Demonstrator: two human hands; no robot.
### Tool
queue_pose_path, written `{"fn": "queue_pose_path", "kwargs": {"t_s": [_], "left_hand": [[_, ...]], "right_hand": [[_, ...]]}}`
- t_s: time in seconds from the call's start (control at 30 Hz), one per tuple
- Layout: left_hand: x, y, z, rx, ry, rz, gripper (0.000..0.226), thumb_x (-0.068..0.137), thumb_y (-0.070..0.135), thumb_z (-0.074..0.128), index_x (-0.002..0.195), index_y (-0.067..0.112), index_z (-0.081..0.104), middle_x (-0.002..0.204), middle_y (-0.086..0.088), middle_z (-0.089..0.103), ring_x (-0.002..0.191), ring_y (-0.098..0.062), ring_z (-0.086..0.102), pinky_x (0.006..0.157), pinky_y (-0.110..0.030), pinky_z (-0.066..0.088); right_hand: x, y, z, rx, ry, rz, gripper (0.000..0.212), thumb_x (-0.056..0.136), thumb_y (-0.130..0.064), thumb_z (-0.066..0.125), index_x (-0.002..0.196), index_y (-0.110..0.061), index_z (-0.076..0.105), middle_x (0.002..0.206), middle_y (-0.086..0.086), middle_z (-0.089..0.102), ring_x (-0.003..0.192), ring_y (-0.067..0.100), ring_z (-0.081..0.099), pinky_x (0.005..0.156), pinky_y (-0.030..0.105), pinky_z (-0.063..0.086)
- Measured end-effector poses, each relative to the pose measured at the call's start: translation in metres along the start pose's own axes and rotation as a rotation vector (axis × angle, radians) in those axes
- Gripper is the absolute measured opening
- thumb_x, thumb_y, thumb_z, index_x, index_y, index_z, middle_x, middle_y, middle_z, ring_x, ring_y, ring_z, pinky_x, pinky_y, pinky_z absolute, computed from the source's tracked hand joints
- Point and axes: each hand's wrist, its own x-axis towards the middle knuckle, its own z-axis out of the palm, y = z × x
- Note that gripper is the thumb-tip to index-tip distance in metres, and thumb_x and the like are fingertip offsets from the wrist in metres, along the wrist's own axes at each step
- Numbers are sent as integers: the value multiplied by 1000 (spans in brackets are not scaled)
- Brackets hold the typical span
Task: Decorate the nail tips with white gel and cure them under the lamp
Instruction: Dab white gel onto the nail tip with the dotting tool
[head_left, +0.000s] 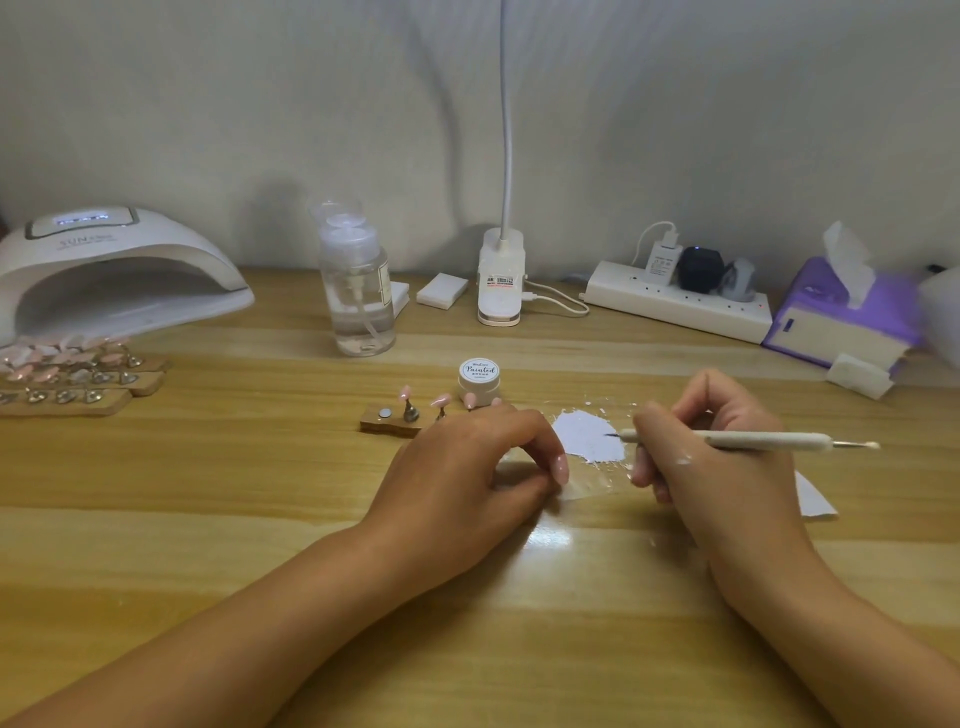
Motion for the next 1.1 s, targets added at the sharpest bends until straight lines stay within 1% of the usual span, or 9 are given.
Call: {"fn": "queue_pose_path", "kwargs": {"t_s": [0.07, 0.17, 0.3, 0.4, 0.53, 0.63, 0.73, 0.93, 1.1], "left_hand": [[0, 1, 0, -2, 2, 0, 16, 86, 23, 68, 82, 38, 63, 91, 20, 68, 68, 11, 50, 98, -38, 42], [0, 1, 0, 0, 7, 4, 15, 86, 24, 69, 82, 37, 63, 91, 20, 68, 68, 11, 50, 97, -36, 42], [0, 0, 0, 1, 6, 19, 16, 85, 23, 68, 82, 38, 63, 90, 19, 68, 68, 14, 50, 95, -33, 42], [0, 0, 1, 5, 2, 17, 16, 86, 24, 68, 83, 39, 62, 91, 21, 67, 69, 14, 50, 97, -26, 38], [1, 0, 1, 9, 9, 18, 19, 86, 23, 68, 82, 40, 61, 90, 21, 67, 69, 14, 51, 98, -28, 38], [0, 0, 1, 1, 6, 9, 19, 86, 24, 68, 82, 41, 62, 91, 21, 67, 68, 13, 51, 97, -32, 41], [0, 0, 1, 9, 5, 4, 17, 85, 24, 69, 83, 39, 62, 91, 20, 67, 68, 11, 51, 98, -33, 40], [0, -1, 0, -14, -11, 9, 12, 86, 24, 68, 85, 36, 64, 92, 18, 68, 67, 11, 50, 87, -35, 45], [0, -1, 1, -5, 3, 8, 12, 86, 24, 69, 85, 36, 65, 89, 20, 66, 67, 11, 50, 98, -37, 42]], "right_hand": [[4, 5, -2, -114, -29, 18, 22, 74, -18, 65, 62, -20, 47, 51, 8, 64, 46, 10, 50, 55, 30, 39], [6, 11, -1, -181, -50, 55, 23, 79, -11, 64, 66, -17, 46, 54, 6, 67, 43, 8, 54, 47, 26, 42], [5, 14, -1, -311, -94, 40, 15, 79, -21, 65, 73, -18, 51, 55, 4, 68, 46, 10, 59, 57, 32, 48], [6, 15, -2, -293, -75, 41, 17, 79, -20, 64, 73, -16, 50, 54, 5, 67, 46, 11, 58, 56, 32, 44], [7, 14, -1, -272, -64, 17, 20, 80, -17, 65, 69, -15, 48, 54, 6, 66, 45, 11, 56, 56, 33, 43], [4, 5, -3, -52, 13, -40, 32, 82, -7, 64, 60, -18, 44, 50, 11, 62, 40, 10, 48, 49, 25, 39], [-6, -2, 3, 113, -87, 2, 32, 75, -6, 66, 55, -21, 46, 42, 9, 54, 35, 9, 40, 36, 15, 31], [-13, 4, 10, -33, -116, -30, 20, 69, -18, 62, 64, -12, 44, 44, 10, 58, 39, 14, 42, 40, 25, 35], [-11, 5, 12, -77, -129, 17, 15, 63, -24, 58, 61, -16, 46, 45, 10, 59, 42, 15, 44, 46, 28, 36]]}}
